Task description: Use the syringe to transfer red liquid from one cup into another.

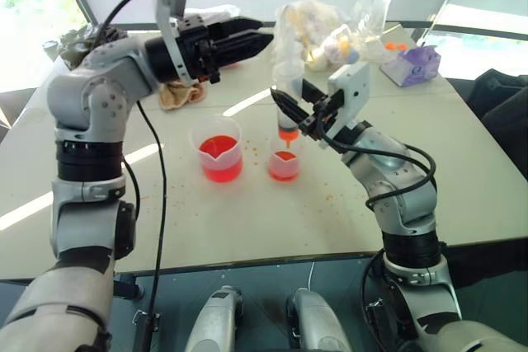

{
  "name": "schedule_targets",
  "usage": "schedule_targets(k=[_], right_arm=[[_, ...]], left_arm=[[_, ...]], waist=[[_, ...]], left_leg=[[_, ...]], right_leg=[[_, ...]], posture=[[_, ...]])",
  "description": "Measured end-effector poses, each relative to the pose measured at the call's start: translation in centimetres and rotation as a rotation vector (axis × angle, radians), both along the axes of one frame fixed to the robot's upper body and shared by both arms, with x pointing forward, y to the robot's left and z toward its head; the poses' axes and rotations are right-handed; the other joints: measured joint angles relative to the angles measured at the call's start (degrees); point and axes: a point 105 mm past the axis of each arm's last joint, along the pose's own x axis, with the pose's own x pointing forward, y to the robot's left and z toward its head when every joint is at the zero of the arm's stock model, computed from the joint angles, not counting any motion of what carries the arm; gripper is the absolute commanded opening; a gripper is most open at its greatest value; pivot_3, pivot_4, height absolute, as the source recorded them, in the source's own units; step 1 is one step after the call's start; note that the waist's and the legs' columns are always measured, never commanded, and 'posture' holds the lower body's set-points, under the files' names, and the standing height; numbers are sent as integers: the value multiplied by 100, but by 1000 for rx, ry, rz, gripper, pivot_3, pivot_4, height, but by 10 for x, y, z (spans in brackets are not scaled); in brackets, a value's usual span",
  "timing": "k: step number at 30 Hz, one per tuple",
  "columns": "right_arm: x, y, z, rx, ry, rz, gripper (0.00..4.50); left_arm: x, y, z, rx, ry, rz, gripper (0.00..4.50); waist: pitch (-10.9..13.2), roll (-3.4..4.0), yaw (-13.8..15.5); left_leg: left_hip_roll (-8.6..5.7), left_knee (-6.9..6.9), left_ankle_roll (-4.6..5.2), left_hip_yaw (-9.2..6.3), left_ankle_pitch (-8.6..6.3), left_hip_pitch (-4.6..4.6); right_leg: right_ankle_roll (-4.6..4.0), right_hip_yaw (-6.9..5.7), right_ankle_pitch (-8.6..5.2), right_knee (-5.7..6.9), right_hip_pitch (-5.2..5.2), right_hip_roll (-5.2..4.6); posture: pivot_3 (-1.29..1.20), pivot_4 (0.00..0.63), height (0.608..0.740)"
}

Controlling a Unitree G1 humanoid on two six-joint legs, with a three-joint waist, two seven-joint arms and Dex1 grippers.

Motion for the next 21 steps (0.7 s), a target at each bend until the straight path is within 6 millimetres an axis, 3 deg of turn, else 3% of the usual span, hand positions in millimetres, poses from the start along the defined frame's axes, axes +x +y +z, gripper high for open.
schedule_targets(k=[19, 21], right_arm=[[1, -6, -7, -21, 14, -31, 1388], [1, -6, -8, -24, 14, -34, 1388]], left_arm=[[18, -30, -12, 1, 5, -69, 2177], [18, -31, -13, 4, 4, -76, 1623]], waist=[[0, 0, 3], [0, 0, -2]], left_leg=[[-1, 1, 0, 1, 0, 0], [-1, 0, 0, 1, 0, 0]], right_leg=[[0, -3, 0, 0, 2, 1], [0, -3, 0, 0, 1, 2]], posture=[[0, 150, 736], [0, 150, 736]])
